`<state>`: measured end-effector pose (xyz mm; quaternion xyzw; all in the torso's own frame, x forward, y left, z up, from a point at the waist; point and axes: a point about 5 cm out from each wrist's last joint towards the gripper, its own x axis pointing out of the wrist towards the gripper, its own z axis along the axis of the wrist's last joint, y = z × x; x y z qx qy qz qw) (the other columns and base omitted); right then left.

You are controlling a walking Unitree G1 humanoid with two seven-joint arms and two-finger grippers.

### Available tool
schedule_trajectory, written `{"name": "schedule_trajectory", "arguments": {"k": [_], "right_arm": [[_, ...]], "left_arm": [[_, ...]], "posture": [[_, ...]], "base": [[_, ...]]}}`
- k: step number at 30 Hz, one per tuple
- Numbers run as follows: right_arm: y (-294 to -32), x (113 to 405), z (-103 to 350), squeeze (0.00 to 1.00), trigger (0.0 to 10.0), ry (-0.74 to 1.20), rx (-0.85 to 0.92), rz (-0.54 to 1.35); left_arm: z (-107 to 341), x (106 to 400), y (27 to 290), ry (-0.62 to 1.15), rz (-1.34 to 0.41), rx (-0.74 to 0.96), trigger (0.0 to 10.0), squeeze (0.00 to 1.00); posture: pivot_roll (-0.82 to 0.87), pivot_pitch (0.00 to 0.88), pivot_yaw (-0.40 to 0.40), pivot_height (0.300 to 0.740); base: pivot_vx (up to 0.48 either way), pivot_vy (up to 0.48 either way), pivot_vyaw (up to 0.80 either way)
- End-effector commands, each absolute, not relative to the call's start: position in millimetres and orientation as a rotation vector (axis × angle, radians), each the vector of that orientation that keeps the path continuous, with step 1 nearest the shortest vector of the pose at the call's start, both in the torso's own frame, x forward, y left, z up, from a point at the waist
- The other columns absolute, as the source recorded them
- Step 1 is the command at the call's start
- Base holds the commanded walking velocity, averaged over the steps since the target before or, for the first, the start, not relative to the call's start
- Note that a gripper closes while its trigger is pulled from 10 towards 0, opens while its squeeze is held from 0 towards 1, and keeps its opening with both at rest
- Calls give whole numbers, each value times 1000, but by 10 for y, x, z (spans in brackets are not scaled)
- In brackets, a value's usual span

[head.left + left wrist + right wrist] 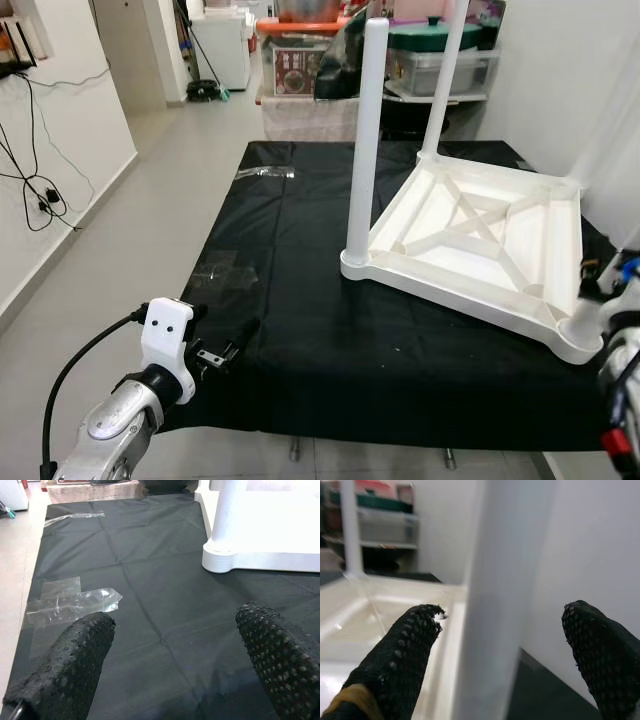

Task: Building children table

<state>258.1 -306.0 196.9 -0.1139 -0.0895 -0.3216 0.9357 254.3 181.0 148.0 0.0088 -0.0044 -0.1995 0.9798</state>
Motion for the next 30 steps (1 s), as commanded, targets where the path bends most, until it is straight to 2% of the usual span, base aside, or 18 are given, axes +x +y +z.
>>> {"name": "schedule_trajectory", "arguments": {"k": [1, 7, 9, 10, 11, 12, 13, 16, 20, 21, 22, 23, 26, 30], "right_arm": [[-3021, 2561, 1995, 1000, 10000, -189, -250, -675], [-2999, 2322, 1935, 1000, 10000, -175, -259, -777], [-2802, 2334, 1993, 1000, 10000, -244, -195, -641], [-2802, 2334, 1993, 1000, 10000, -244, -195, -641], [-2645, 2374, 2011, 1000, 10000, -267, -154, -524], [-2343, 2432, 2024, 1000, 10000, -287, -109, -308], [-2343, 2432, 2024, 1000, 10000, -287, -109, -308], [-1984, 2458, 2012, 1000, 10000, -278, -88, -90], [-1907, 2487, 1995, 1000, 10000, -257, -84, -39], [-1803, 2538, 1976, 667, 10000, -231, -76, 43], [-1803, 2538, 1976, 667, 10000, -231, -76, 43], [-1744, 2595, 1957, 0, 10000, -215, -84, 89], [-1706, 2711, 1909, 0, 10000, -179, -107, 143], [-1743, 2871, 1870, 0, 10000, -147, -138, 120]], "left_arm": [[1454, 2543, 1820, 3, -401, 17, 10000, 0], [1442, 2522, 1813, 8, -403, 11, 10000, 0], [1443, 2530, 1817, 6, -403, 8, 10000, 0], [1443, 2530, 1817, 6, -403, 8, 10000, 0], [1446, 2540, 1818, 3, -402, 8, 10000, 0], [1459, 2557, 1813, -4, -402, 4, 10000, 0], [1459, 2557, 1813, -4, -402, 4, 10000, 0], [1474, 2573, 1800, -11, -406, -1, 10000, 0], [1477, 2574, 1798, -13, -406, 0, 10000, 0], [1482, 2573, 1808, -15, -402, 2, 10000, 0], [1482, 2573, 1808, -15, -402, 2, 10000, 0], [1484, 2571, 1817, -17, -399, 2, 10000, 0], [1489, 2572, 1818, -21, -394, 4, 10000, 0], [1503, 2584, 1812, -29, -393, 4, 10000, 0]], "posture": [[1, 0, -13, 740], [0, 0, -14, 740], [-7, 0, -13, 740], [-7, 0, -13, 740], [-7, 0, -13, 740], [-8, 0, -11, 740], [-8, 0, -11, 740], [-4, 0, -14, 740], [3, 0, -16, 740], [9, 0, -20, 740], [9, 0, -20, 740], [15, 0, -24, 740], [24, 0, -29, 740], [27, 0, -26, 740]], "base": [[0, 0, 0], [0, 0, 0], [0, 0, 0], [0, 0, 0], [0, 0, 0], [0, 0, 0], [0, 0, 0], [0, 0, 0], [0, 0, 0], [0, 0, 0], [0, 0, 0], [0, 0, 0], [0, 0, 0], [0, 0, 0]]}}
